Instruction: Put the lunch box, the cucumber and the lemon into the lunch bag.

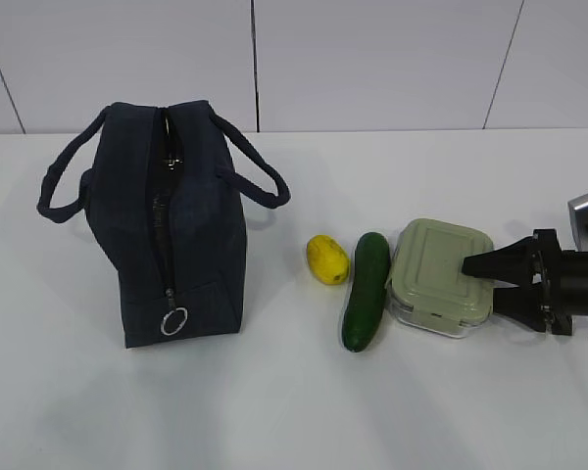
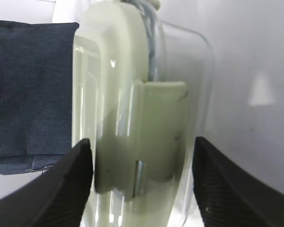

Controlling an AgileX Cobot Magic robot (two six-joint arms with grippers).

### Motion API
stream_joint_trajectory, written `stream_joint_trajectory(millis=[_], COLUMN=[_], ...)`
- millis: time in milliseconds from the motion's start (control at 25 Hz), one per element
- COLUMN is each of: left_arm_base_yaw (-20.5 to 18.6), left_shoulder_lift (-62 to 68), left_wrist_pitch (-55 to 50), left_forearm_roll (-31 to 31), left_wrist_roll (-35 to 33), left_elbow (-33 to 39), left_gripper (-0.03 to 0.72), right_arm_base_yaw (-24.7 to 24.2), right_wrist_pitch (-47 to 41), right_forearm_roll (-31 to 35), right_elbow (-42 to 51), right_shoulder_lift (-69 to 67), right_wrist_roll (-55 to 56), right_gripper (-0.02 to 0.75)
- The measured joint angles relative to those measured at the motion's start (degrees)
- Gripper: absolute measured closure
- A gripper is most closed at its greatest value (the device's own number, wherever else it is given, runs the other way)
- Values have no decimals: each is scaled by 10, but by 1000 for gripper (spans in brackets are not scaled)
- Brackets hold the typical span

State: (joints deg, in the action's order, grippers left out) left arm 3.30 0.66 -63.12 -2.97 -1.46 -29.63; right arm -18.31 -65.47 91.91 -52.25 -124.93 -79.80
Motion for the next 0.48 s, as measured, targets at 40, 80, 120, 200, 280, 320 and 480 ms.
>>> stream_joint_trajectory(millis=[40, 80, 120, 200, 280, 320, 480], left_arm_base_yaw=[0, 0, 0, 0, 0, 0, 0], left_shoulder_lift=[0, 0, 0, 0, 0, 0, 0], left_wrist_pitch=[0, 0, 0, 0, 0, 0, 0], left_forearm_roll=[0, 0, 0, 0, 0, 0, 0], left_wrist_roll=[0, 0, 0, 0, 0, 0, 0], left_elbow=[0, 0, 0, 0, 0, 0, 0], left_gripper=[443, 443, 443, 443, 443, 443, 443], right_arm_base_yaw=[0, 0, 0, 0, 0, 0, 0], right_wrist_pitch=[0, 0, 0, 0, -2, -4, -5], right_forearm_roll=[0, 0, 0, 0, 1, 4, 5], right_elbow=[0, 0, 0, 0, 0, 0, 0], right_shoulder_lift=[0, 0, 0, 0, 0, 0, 0], right_wrist_roll=[0, 0, 1, 1, 1, 1, 2], right_gripper=[238, 239, 242, 264, 300, 316, 339])
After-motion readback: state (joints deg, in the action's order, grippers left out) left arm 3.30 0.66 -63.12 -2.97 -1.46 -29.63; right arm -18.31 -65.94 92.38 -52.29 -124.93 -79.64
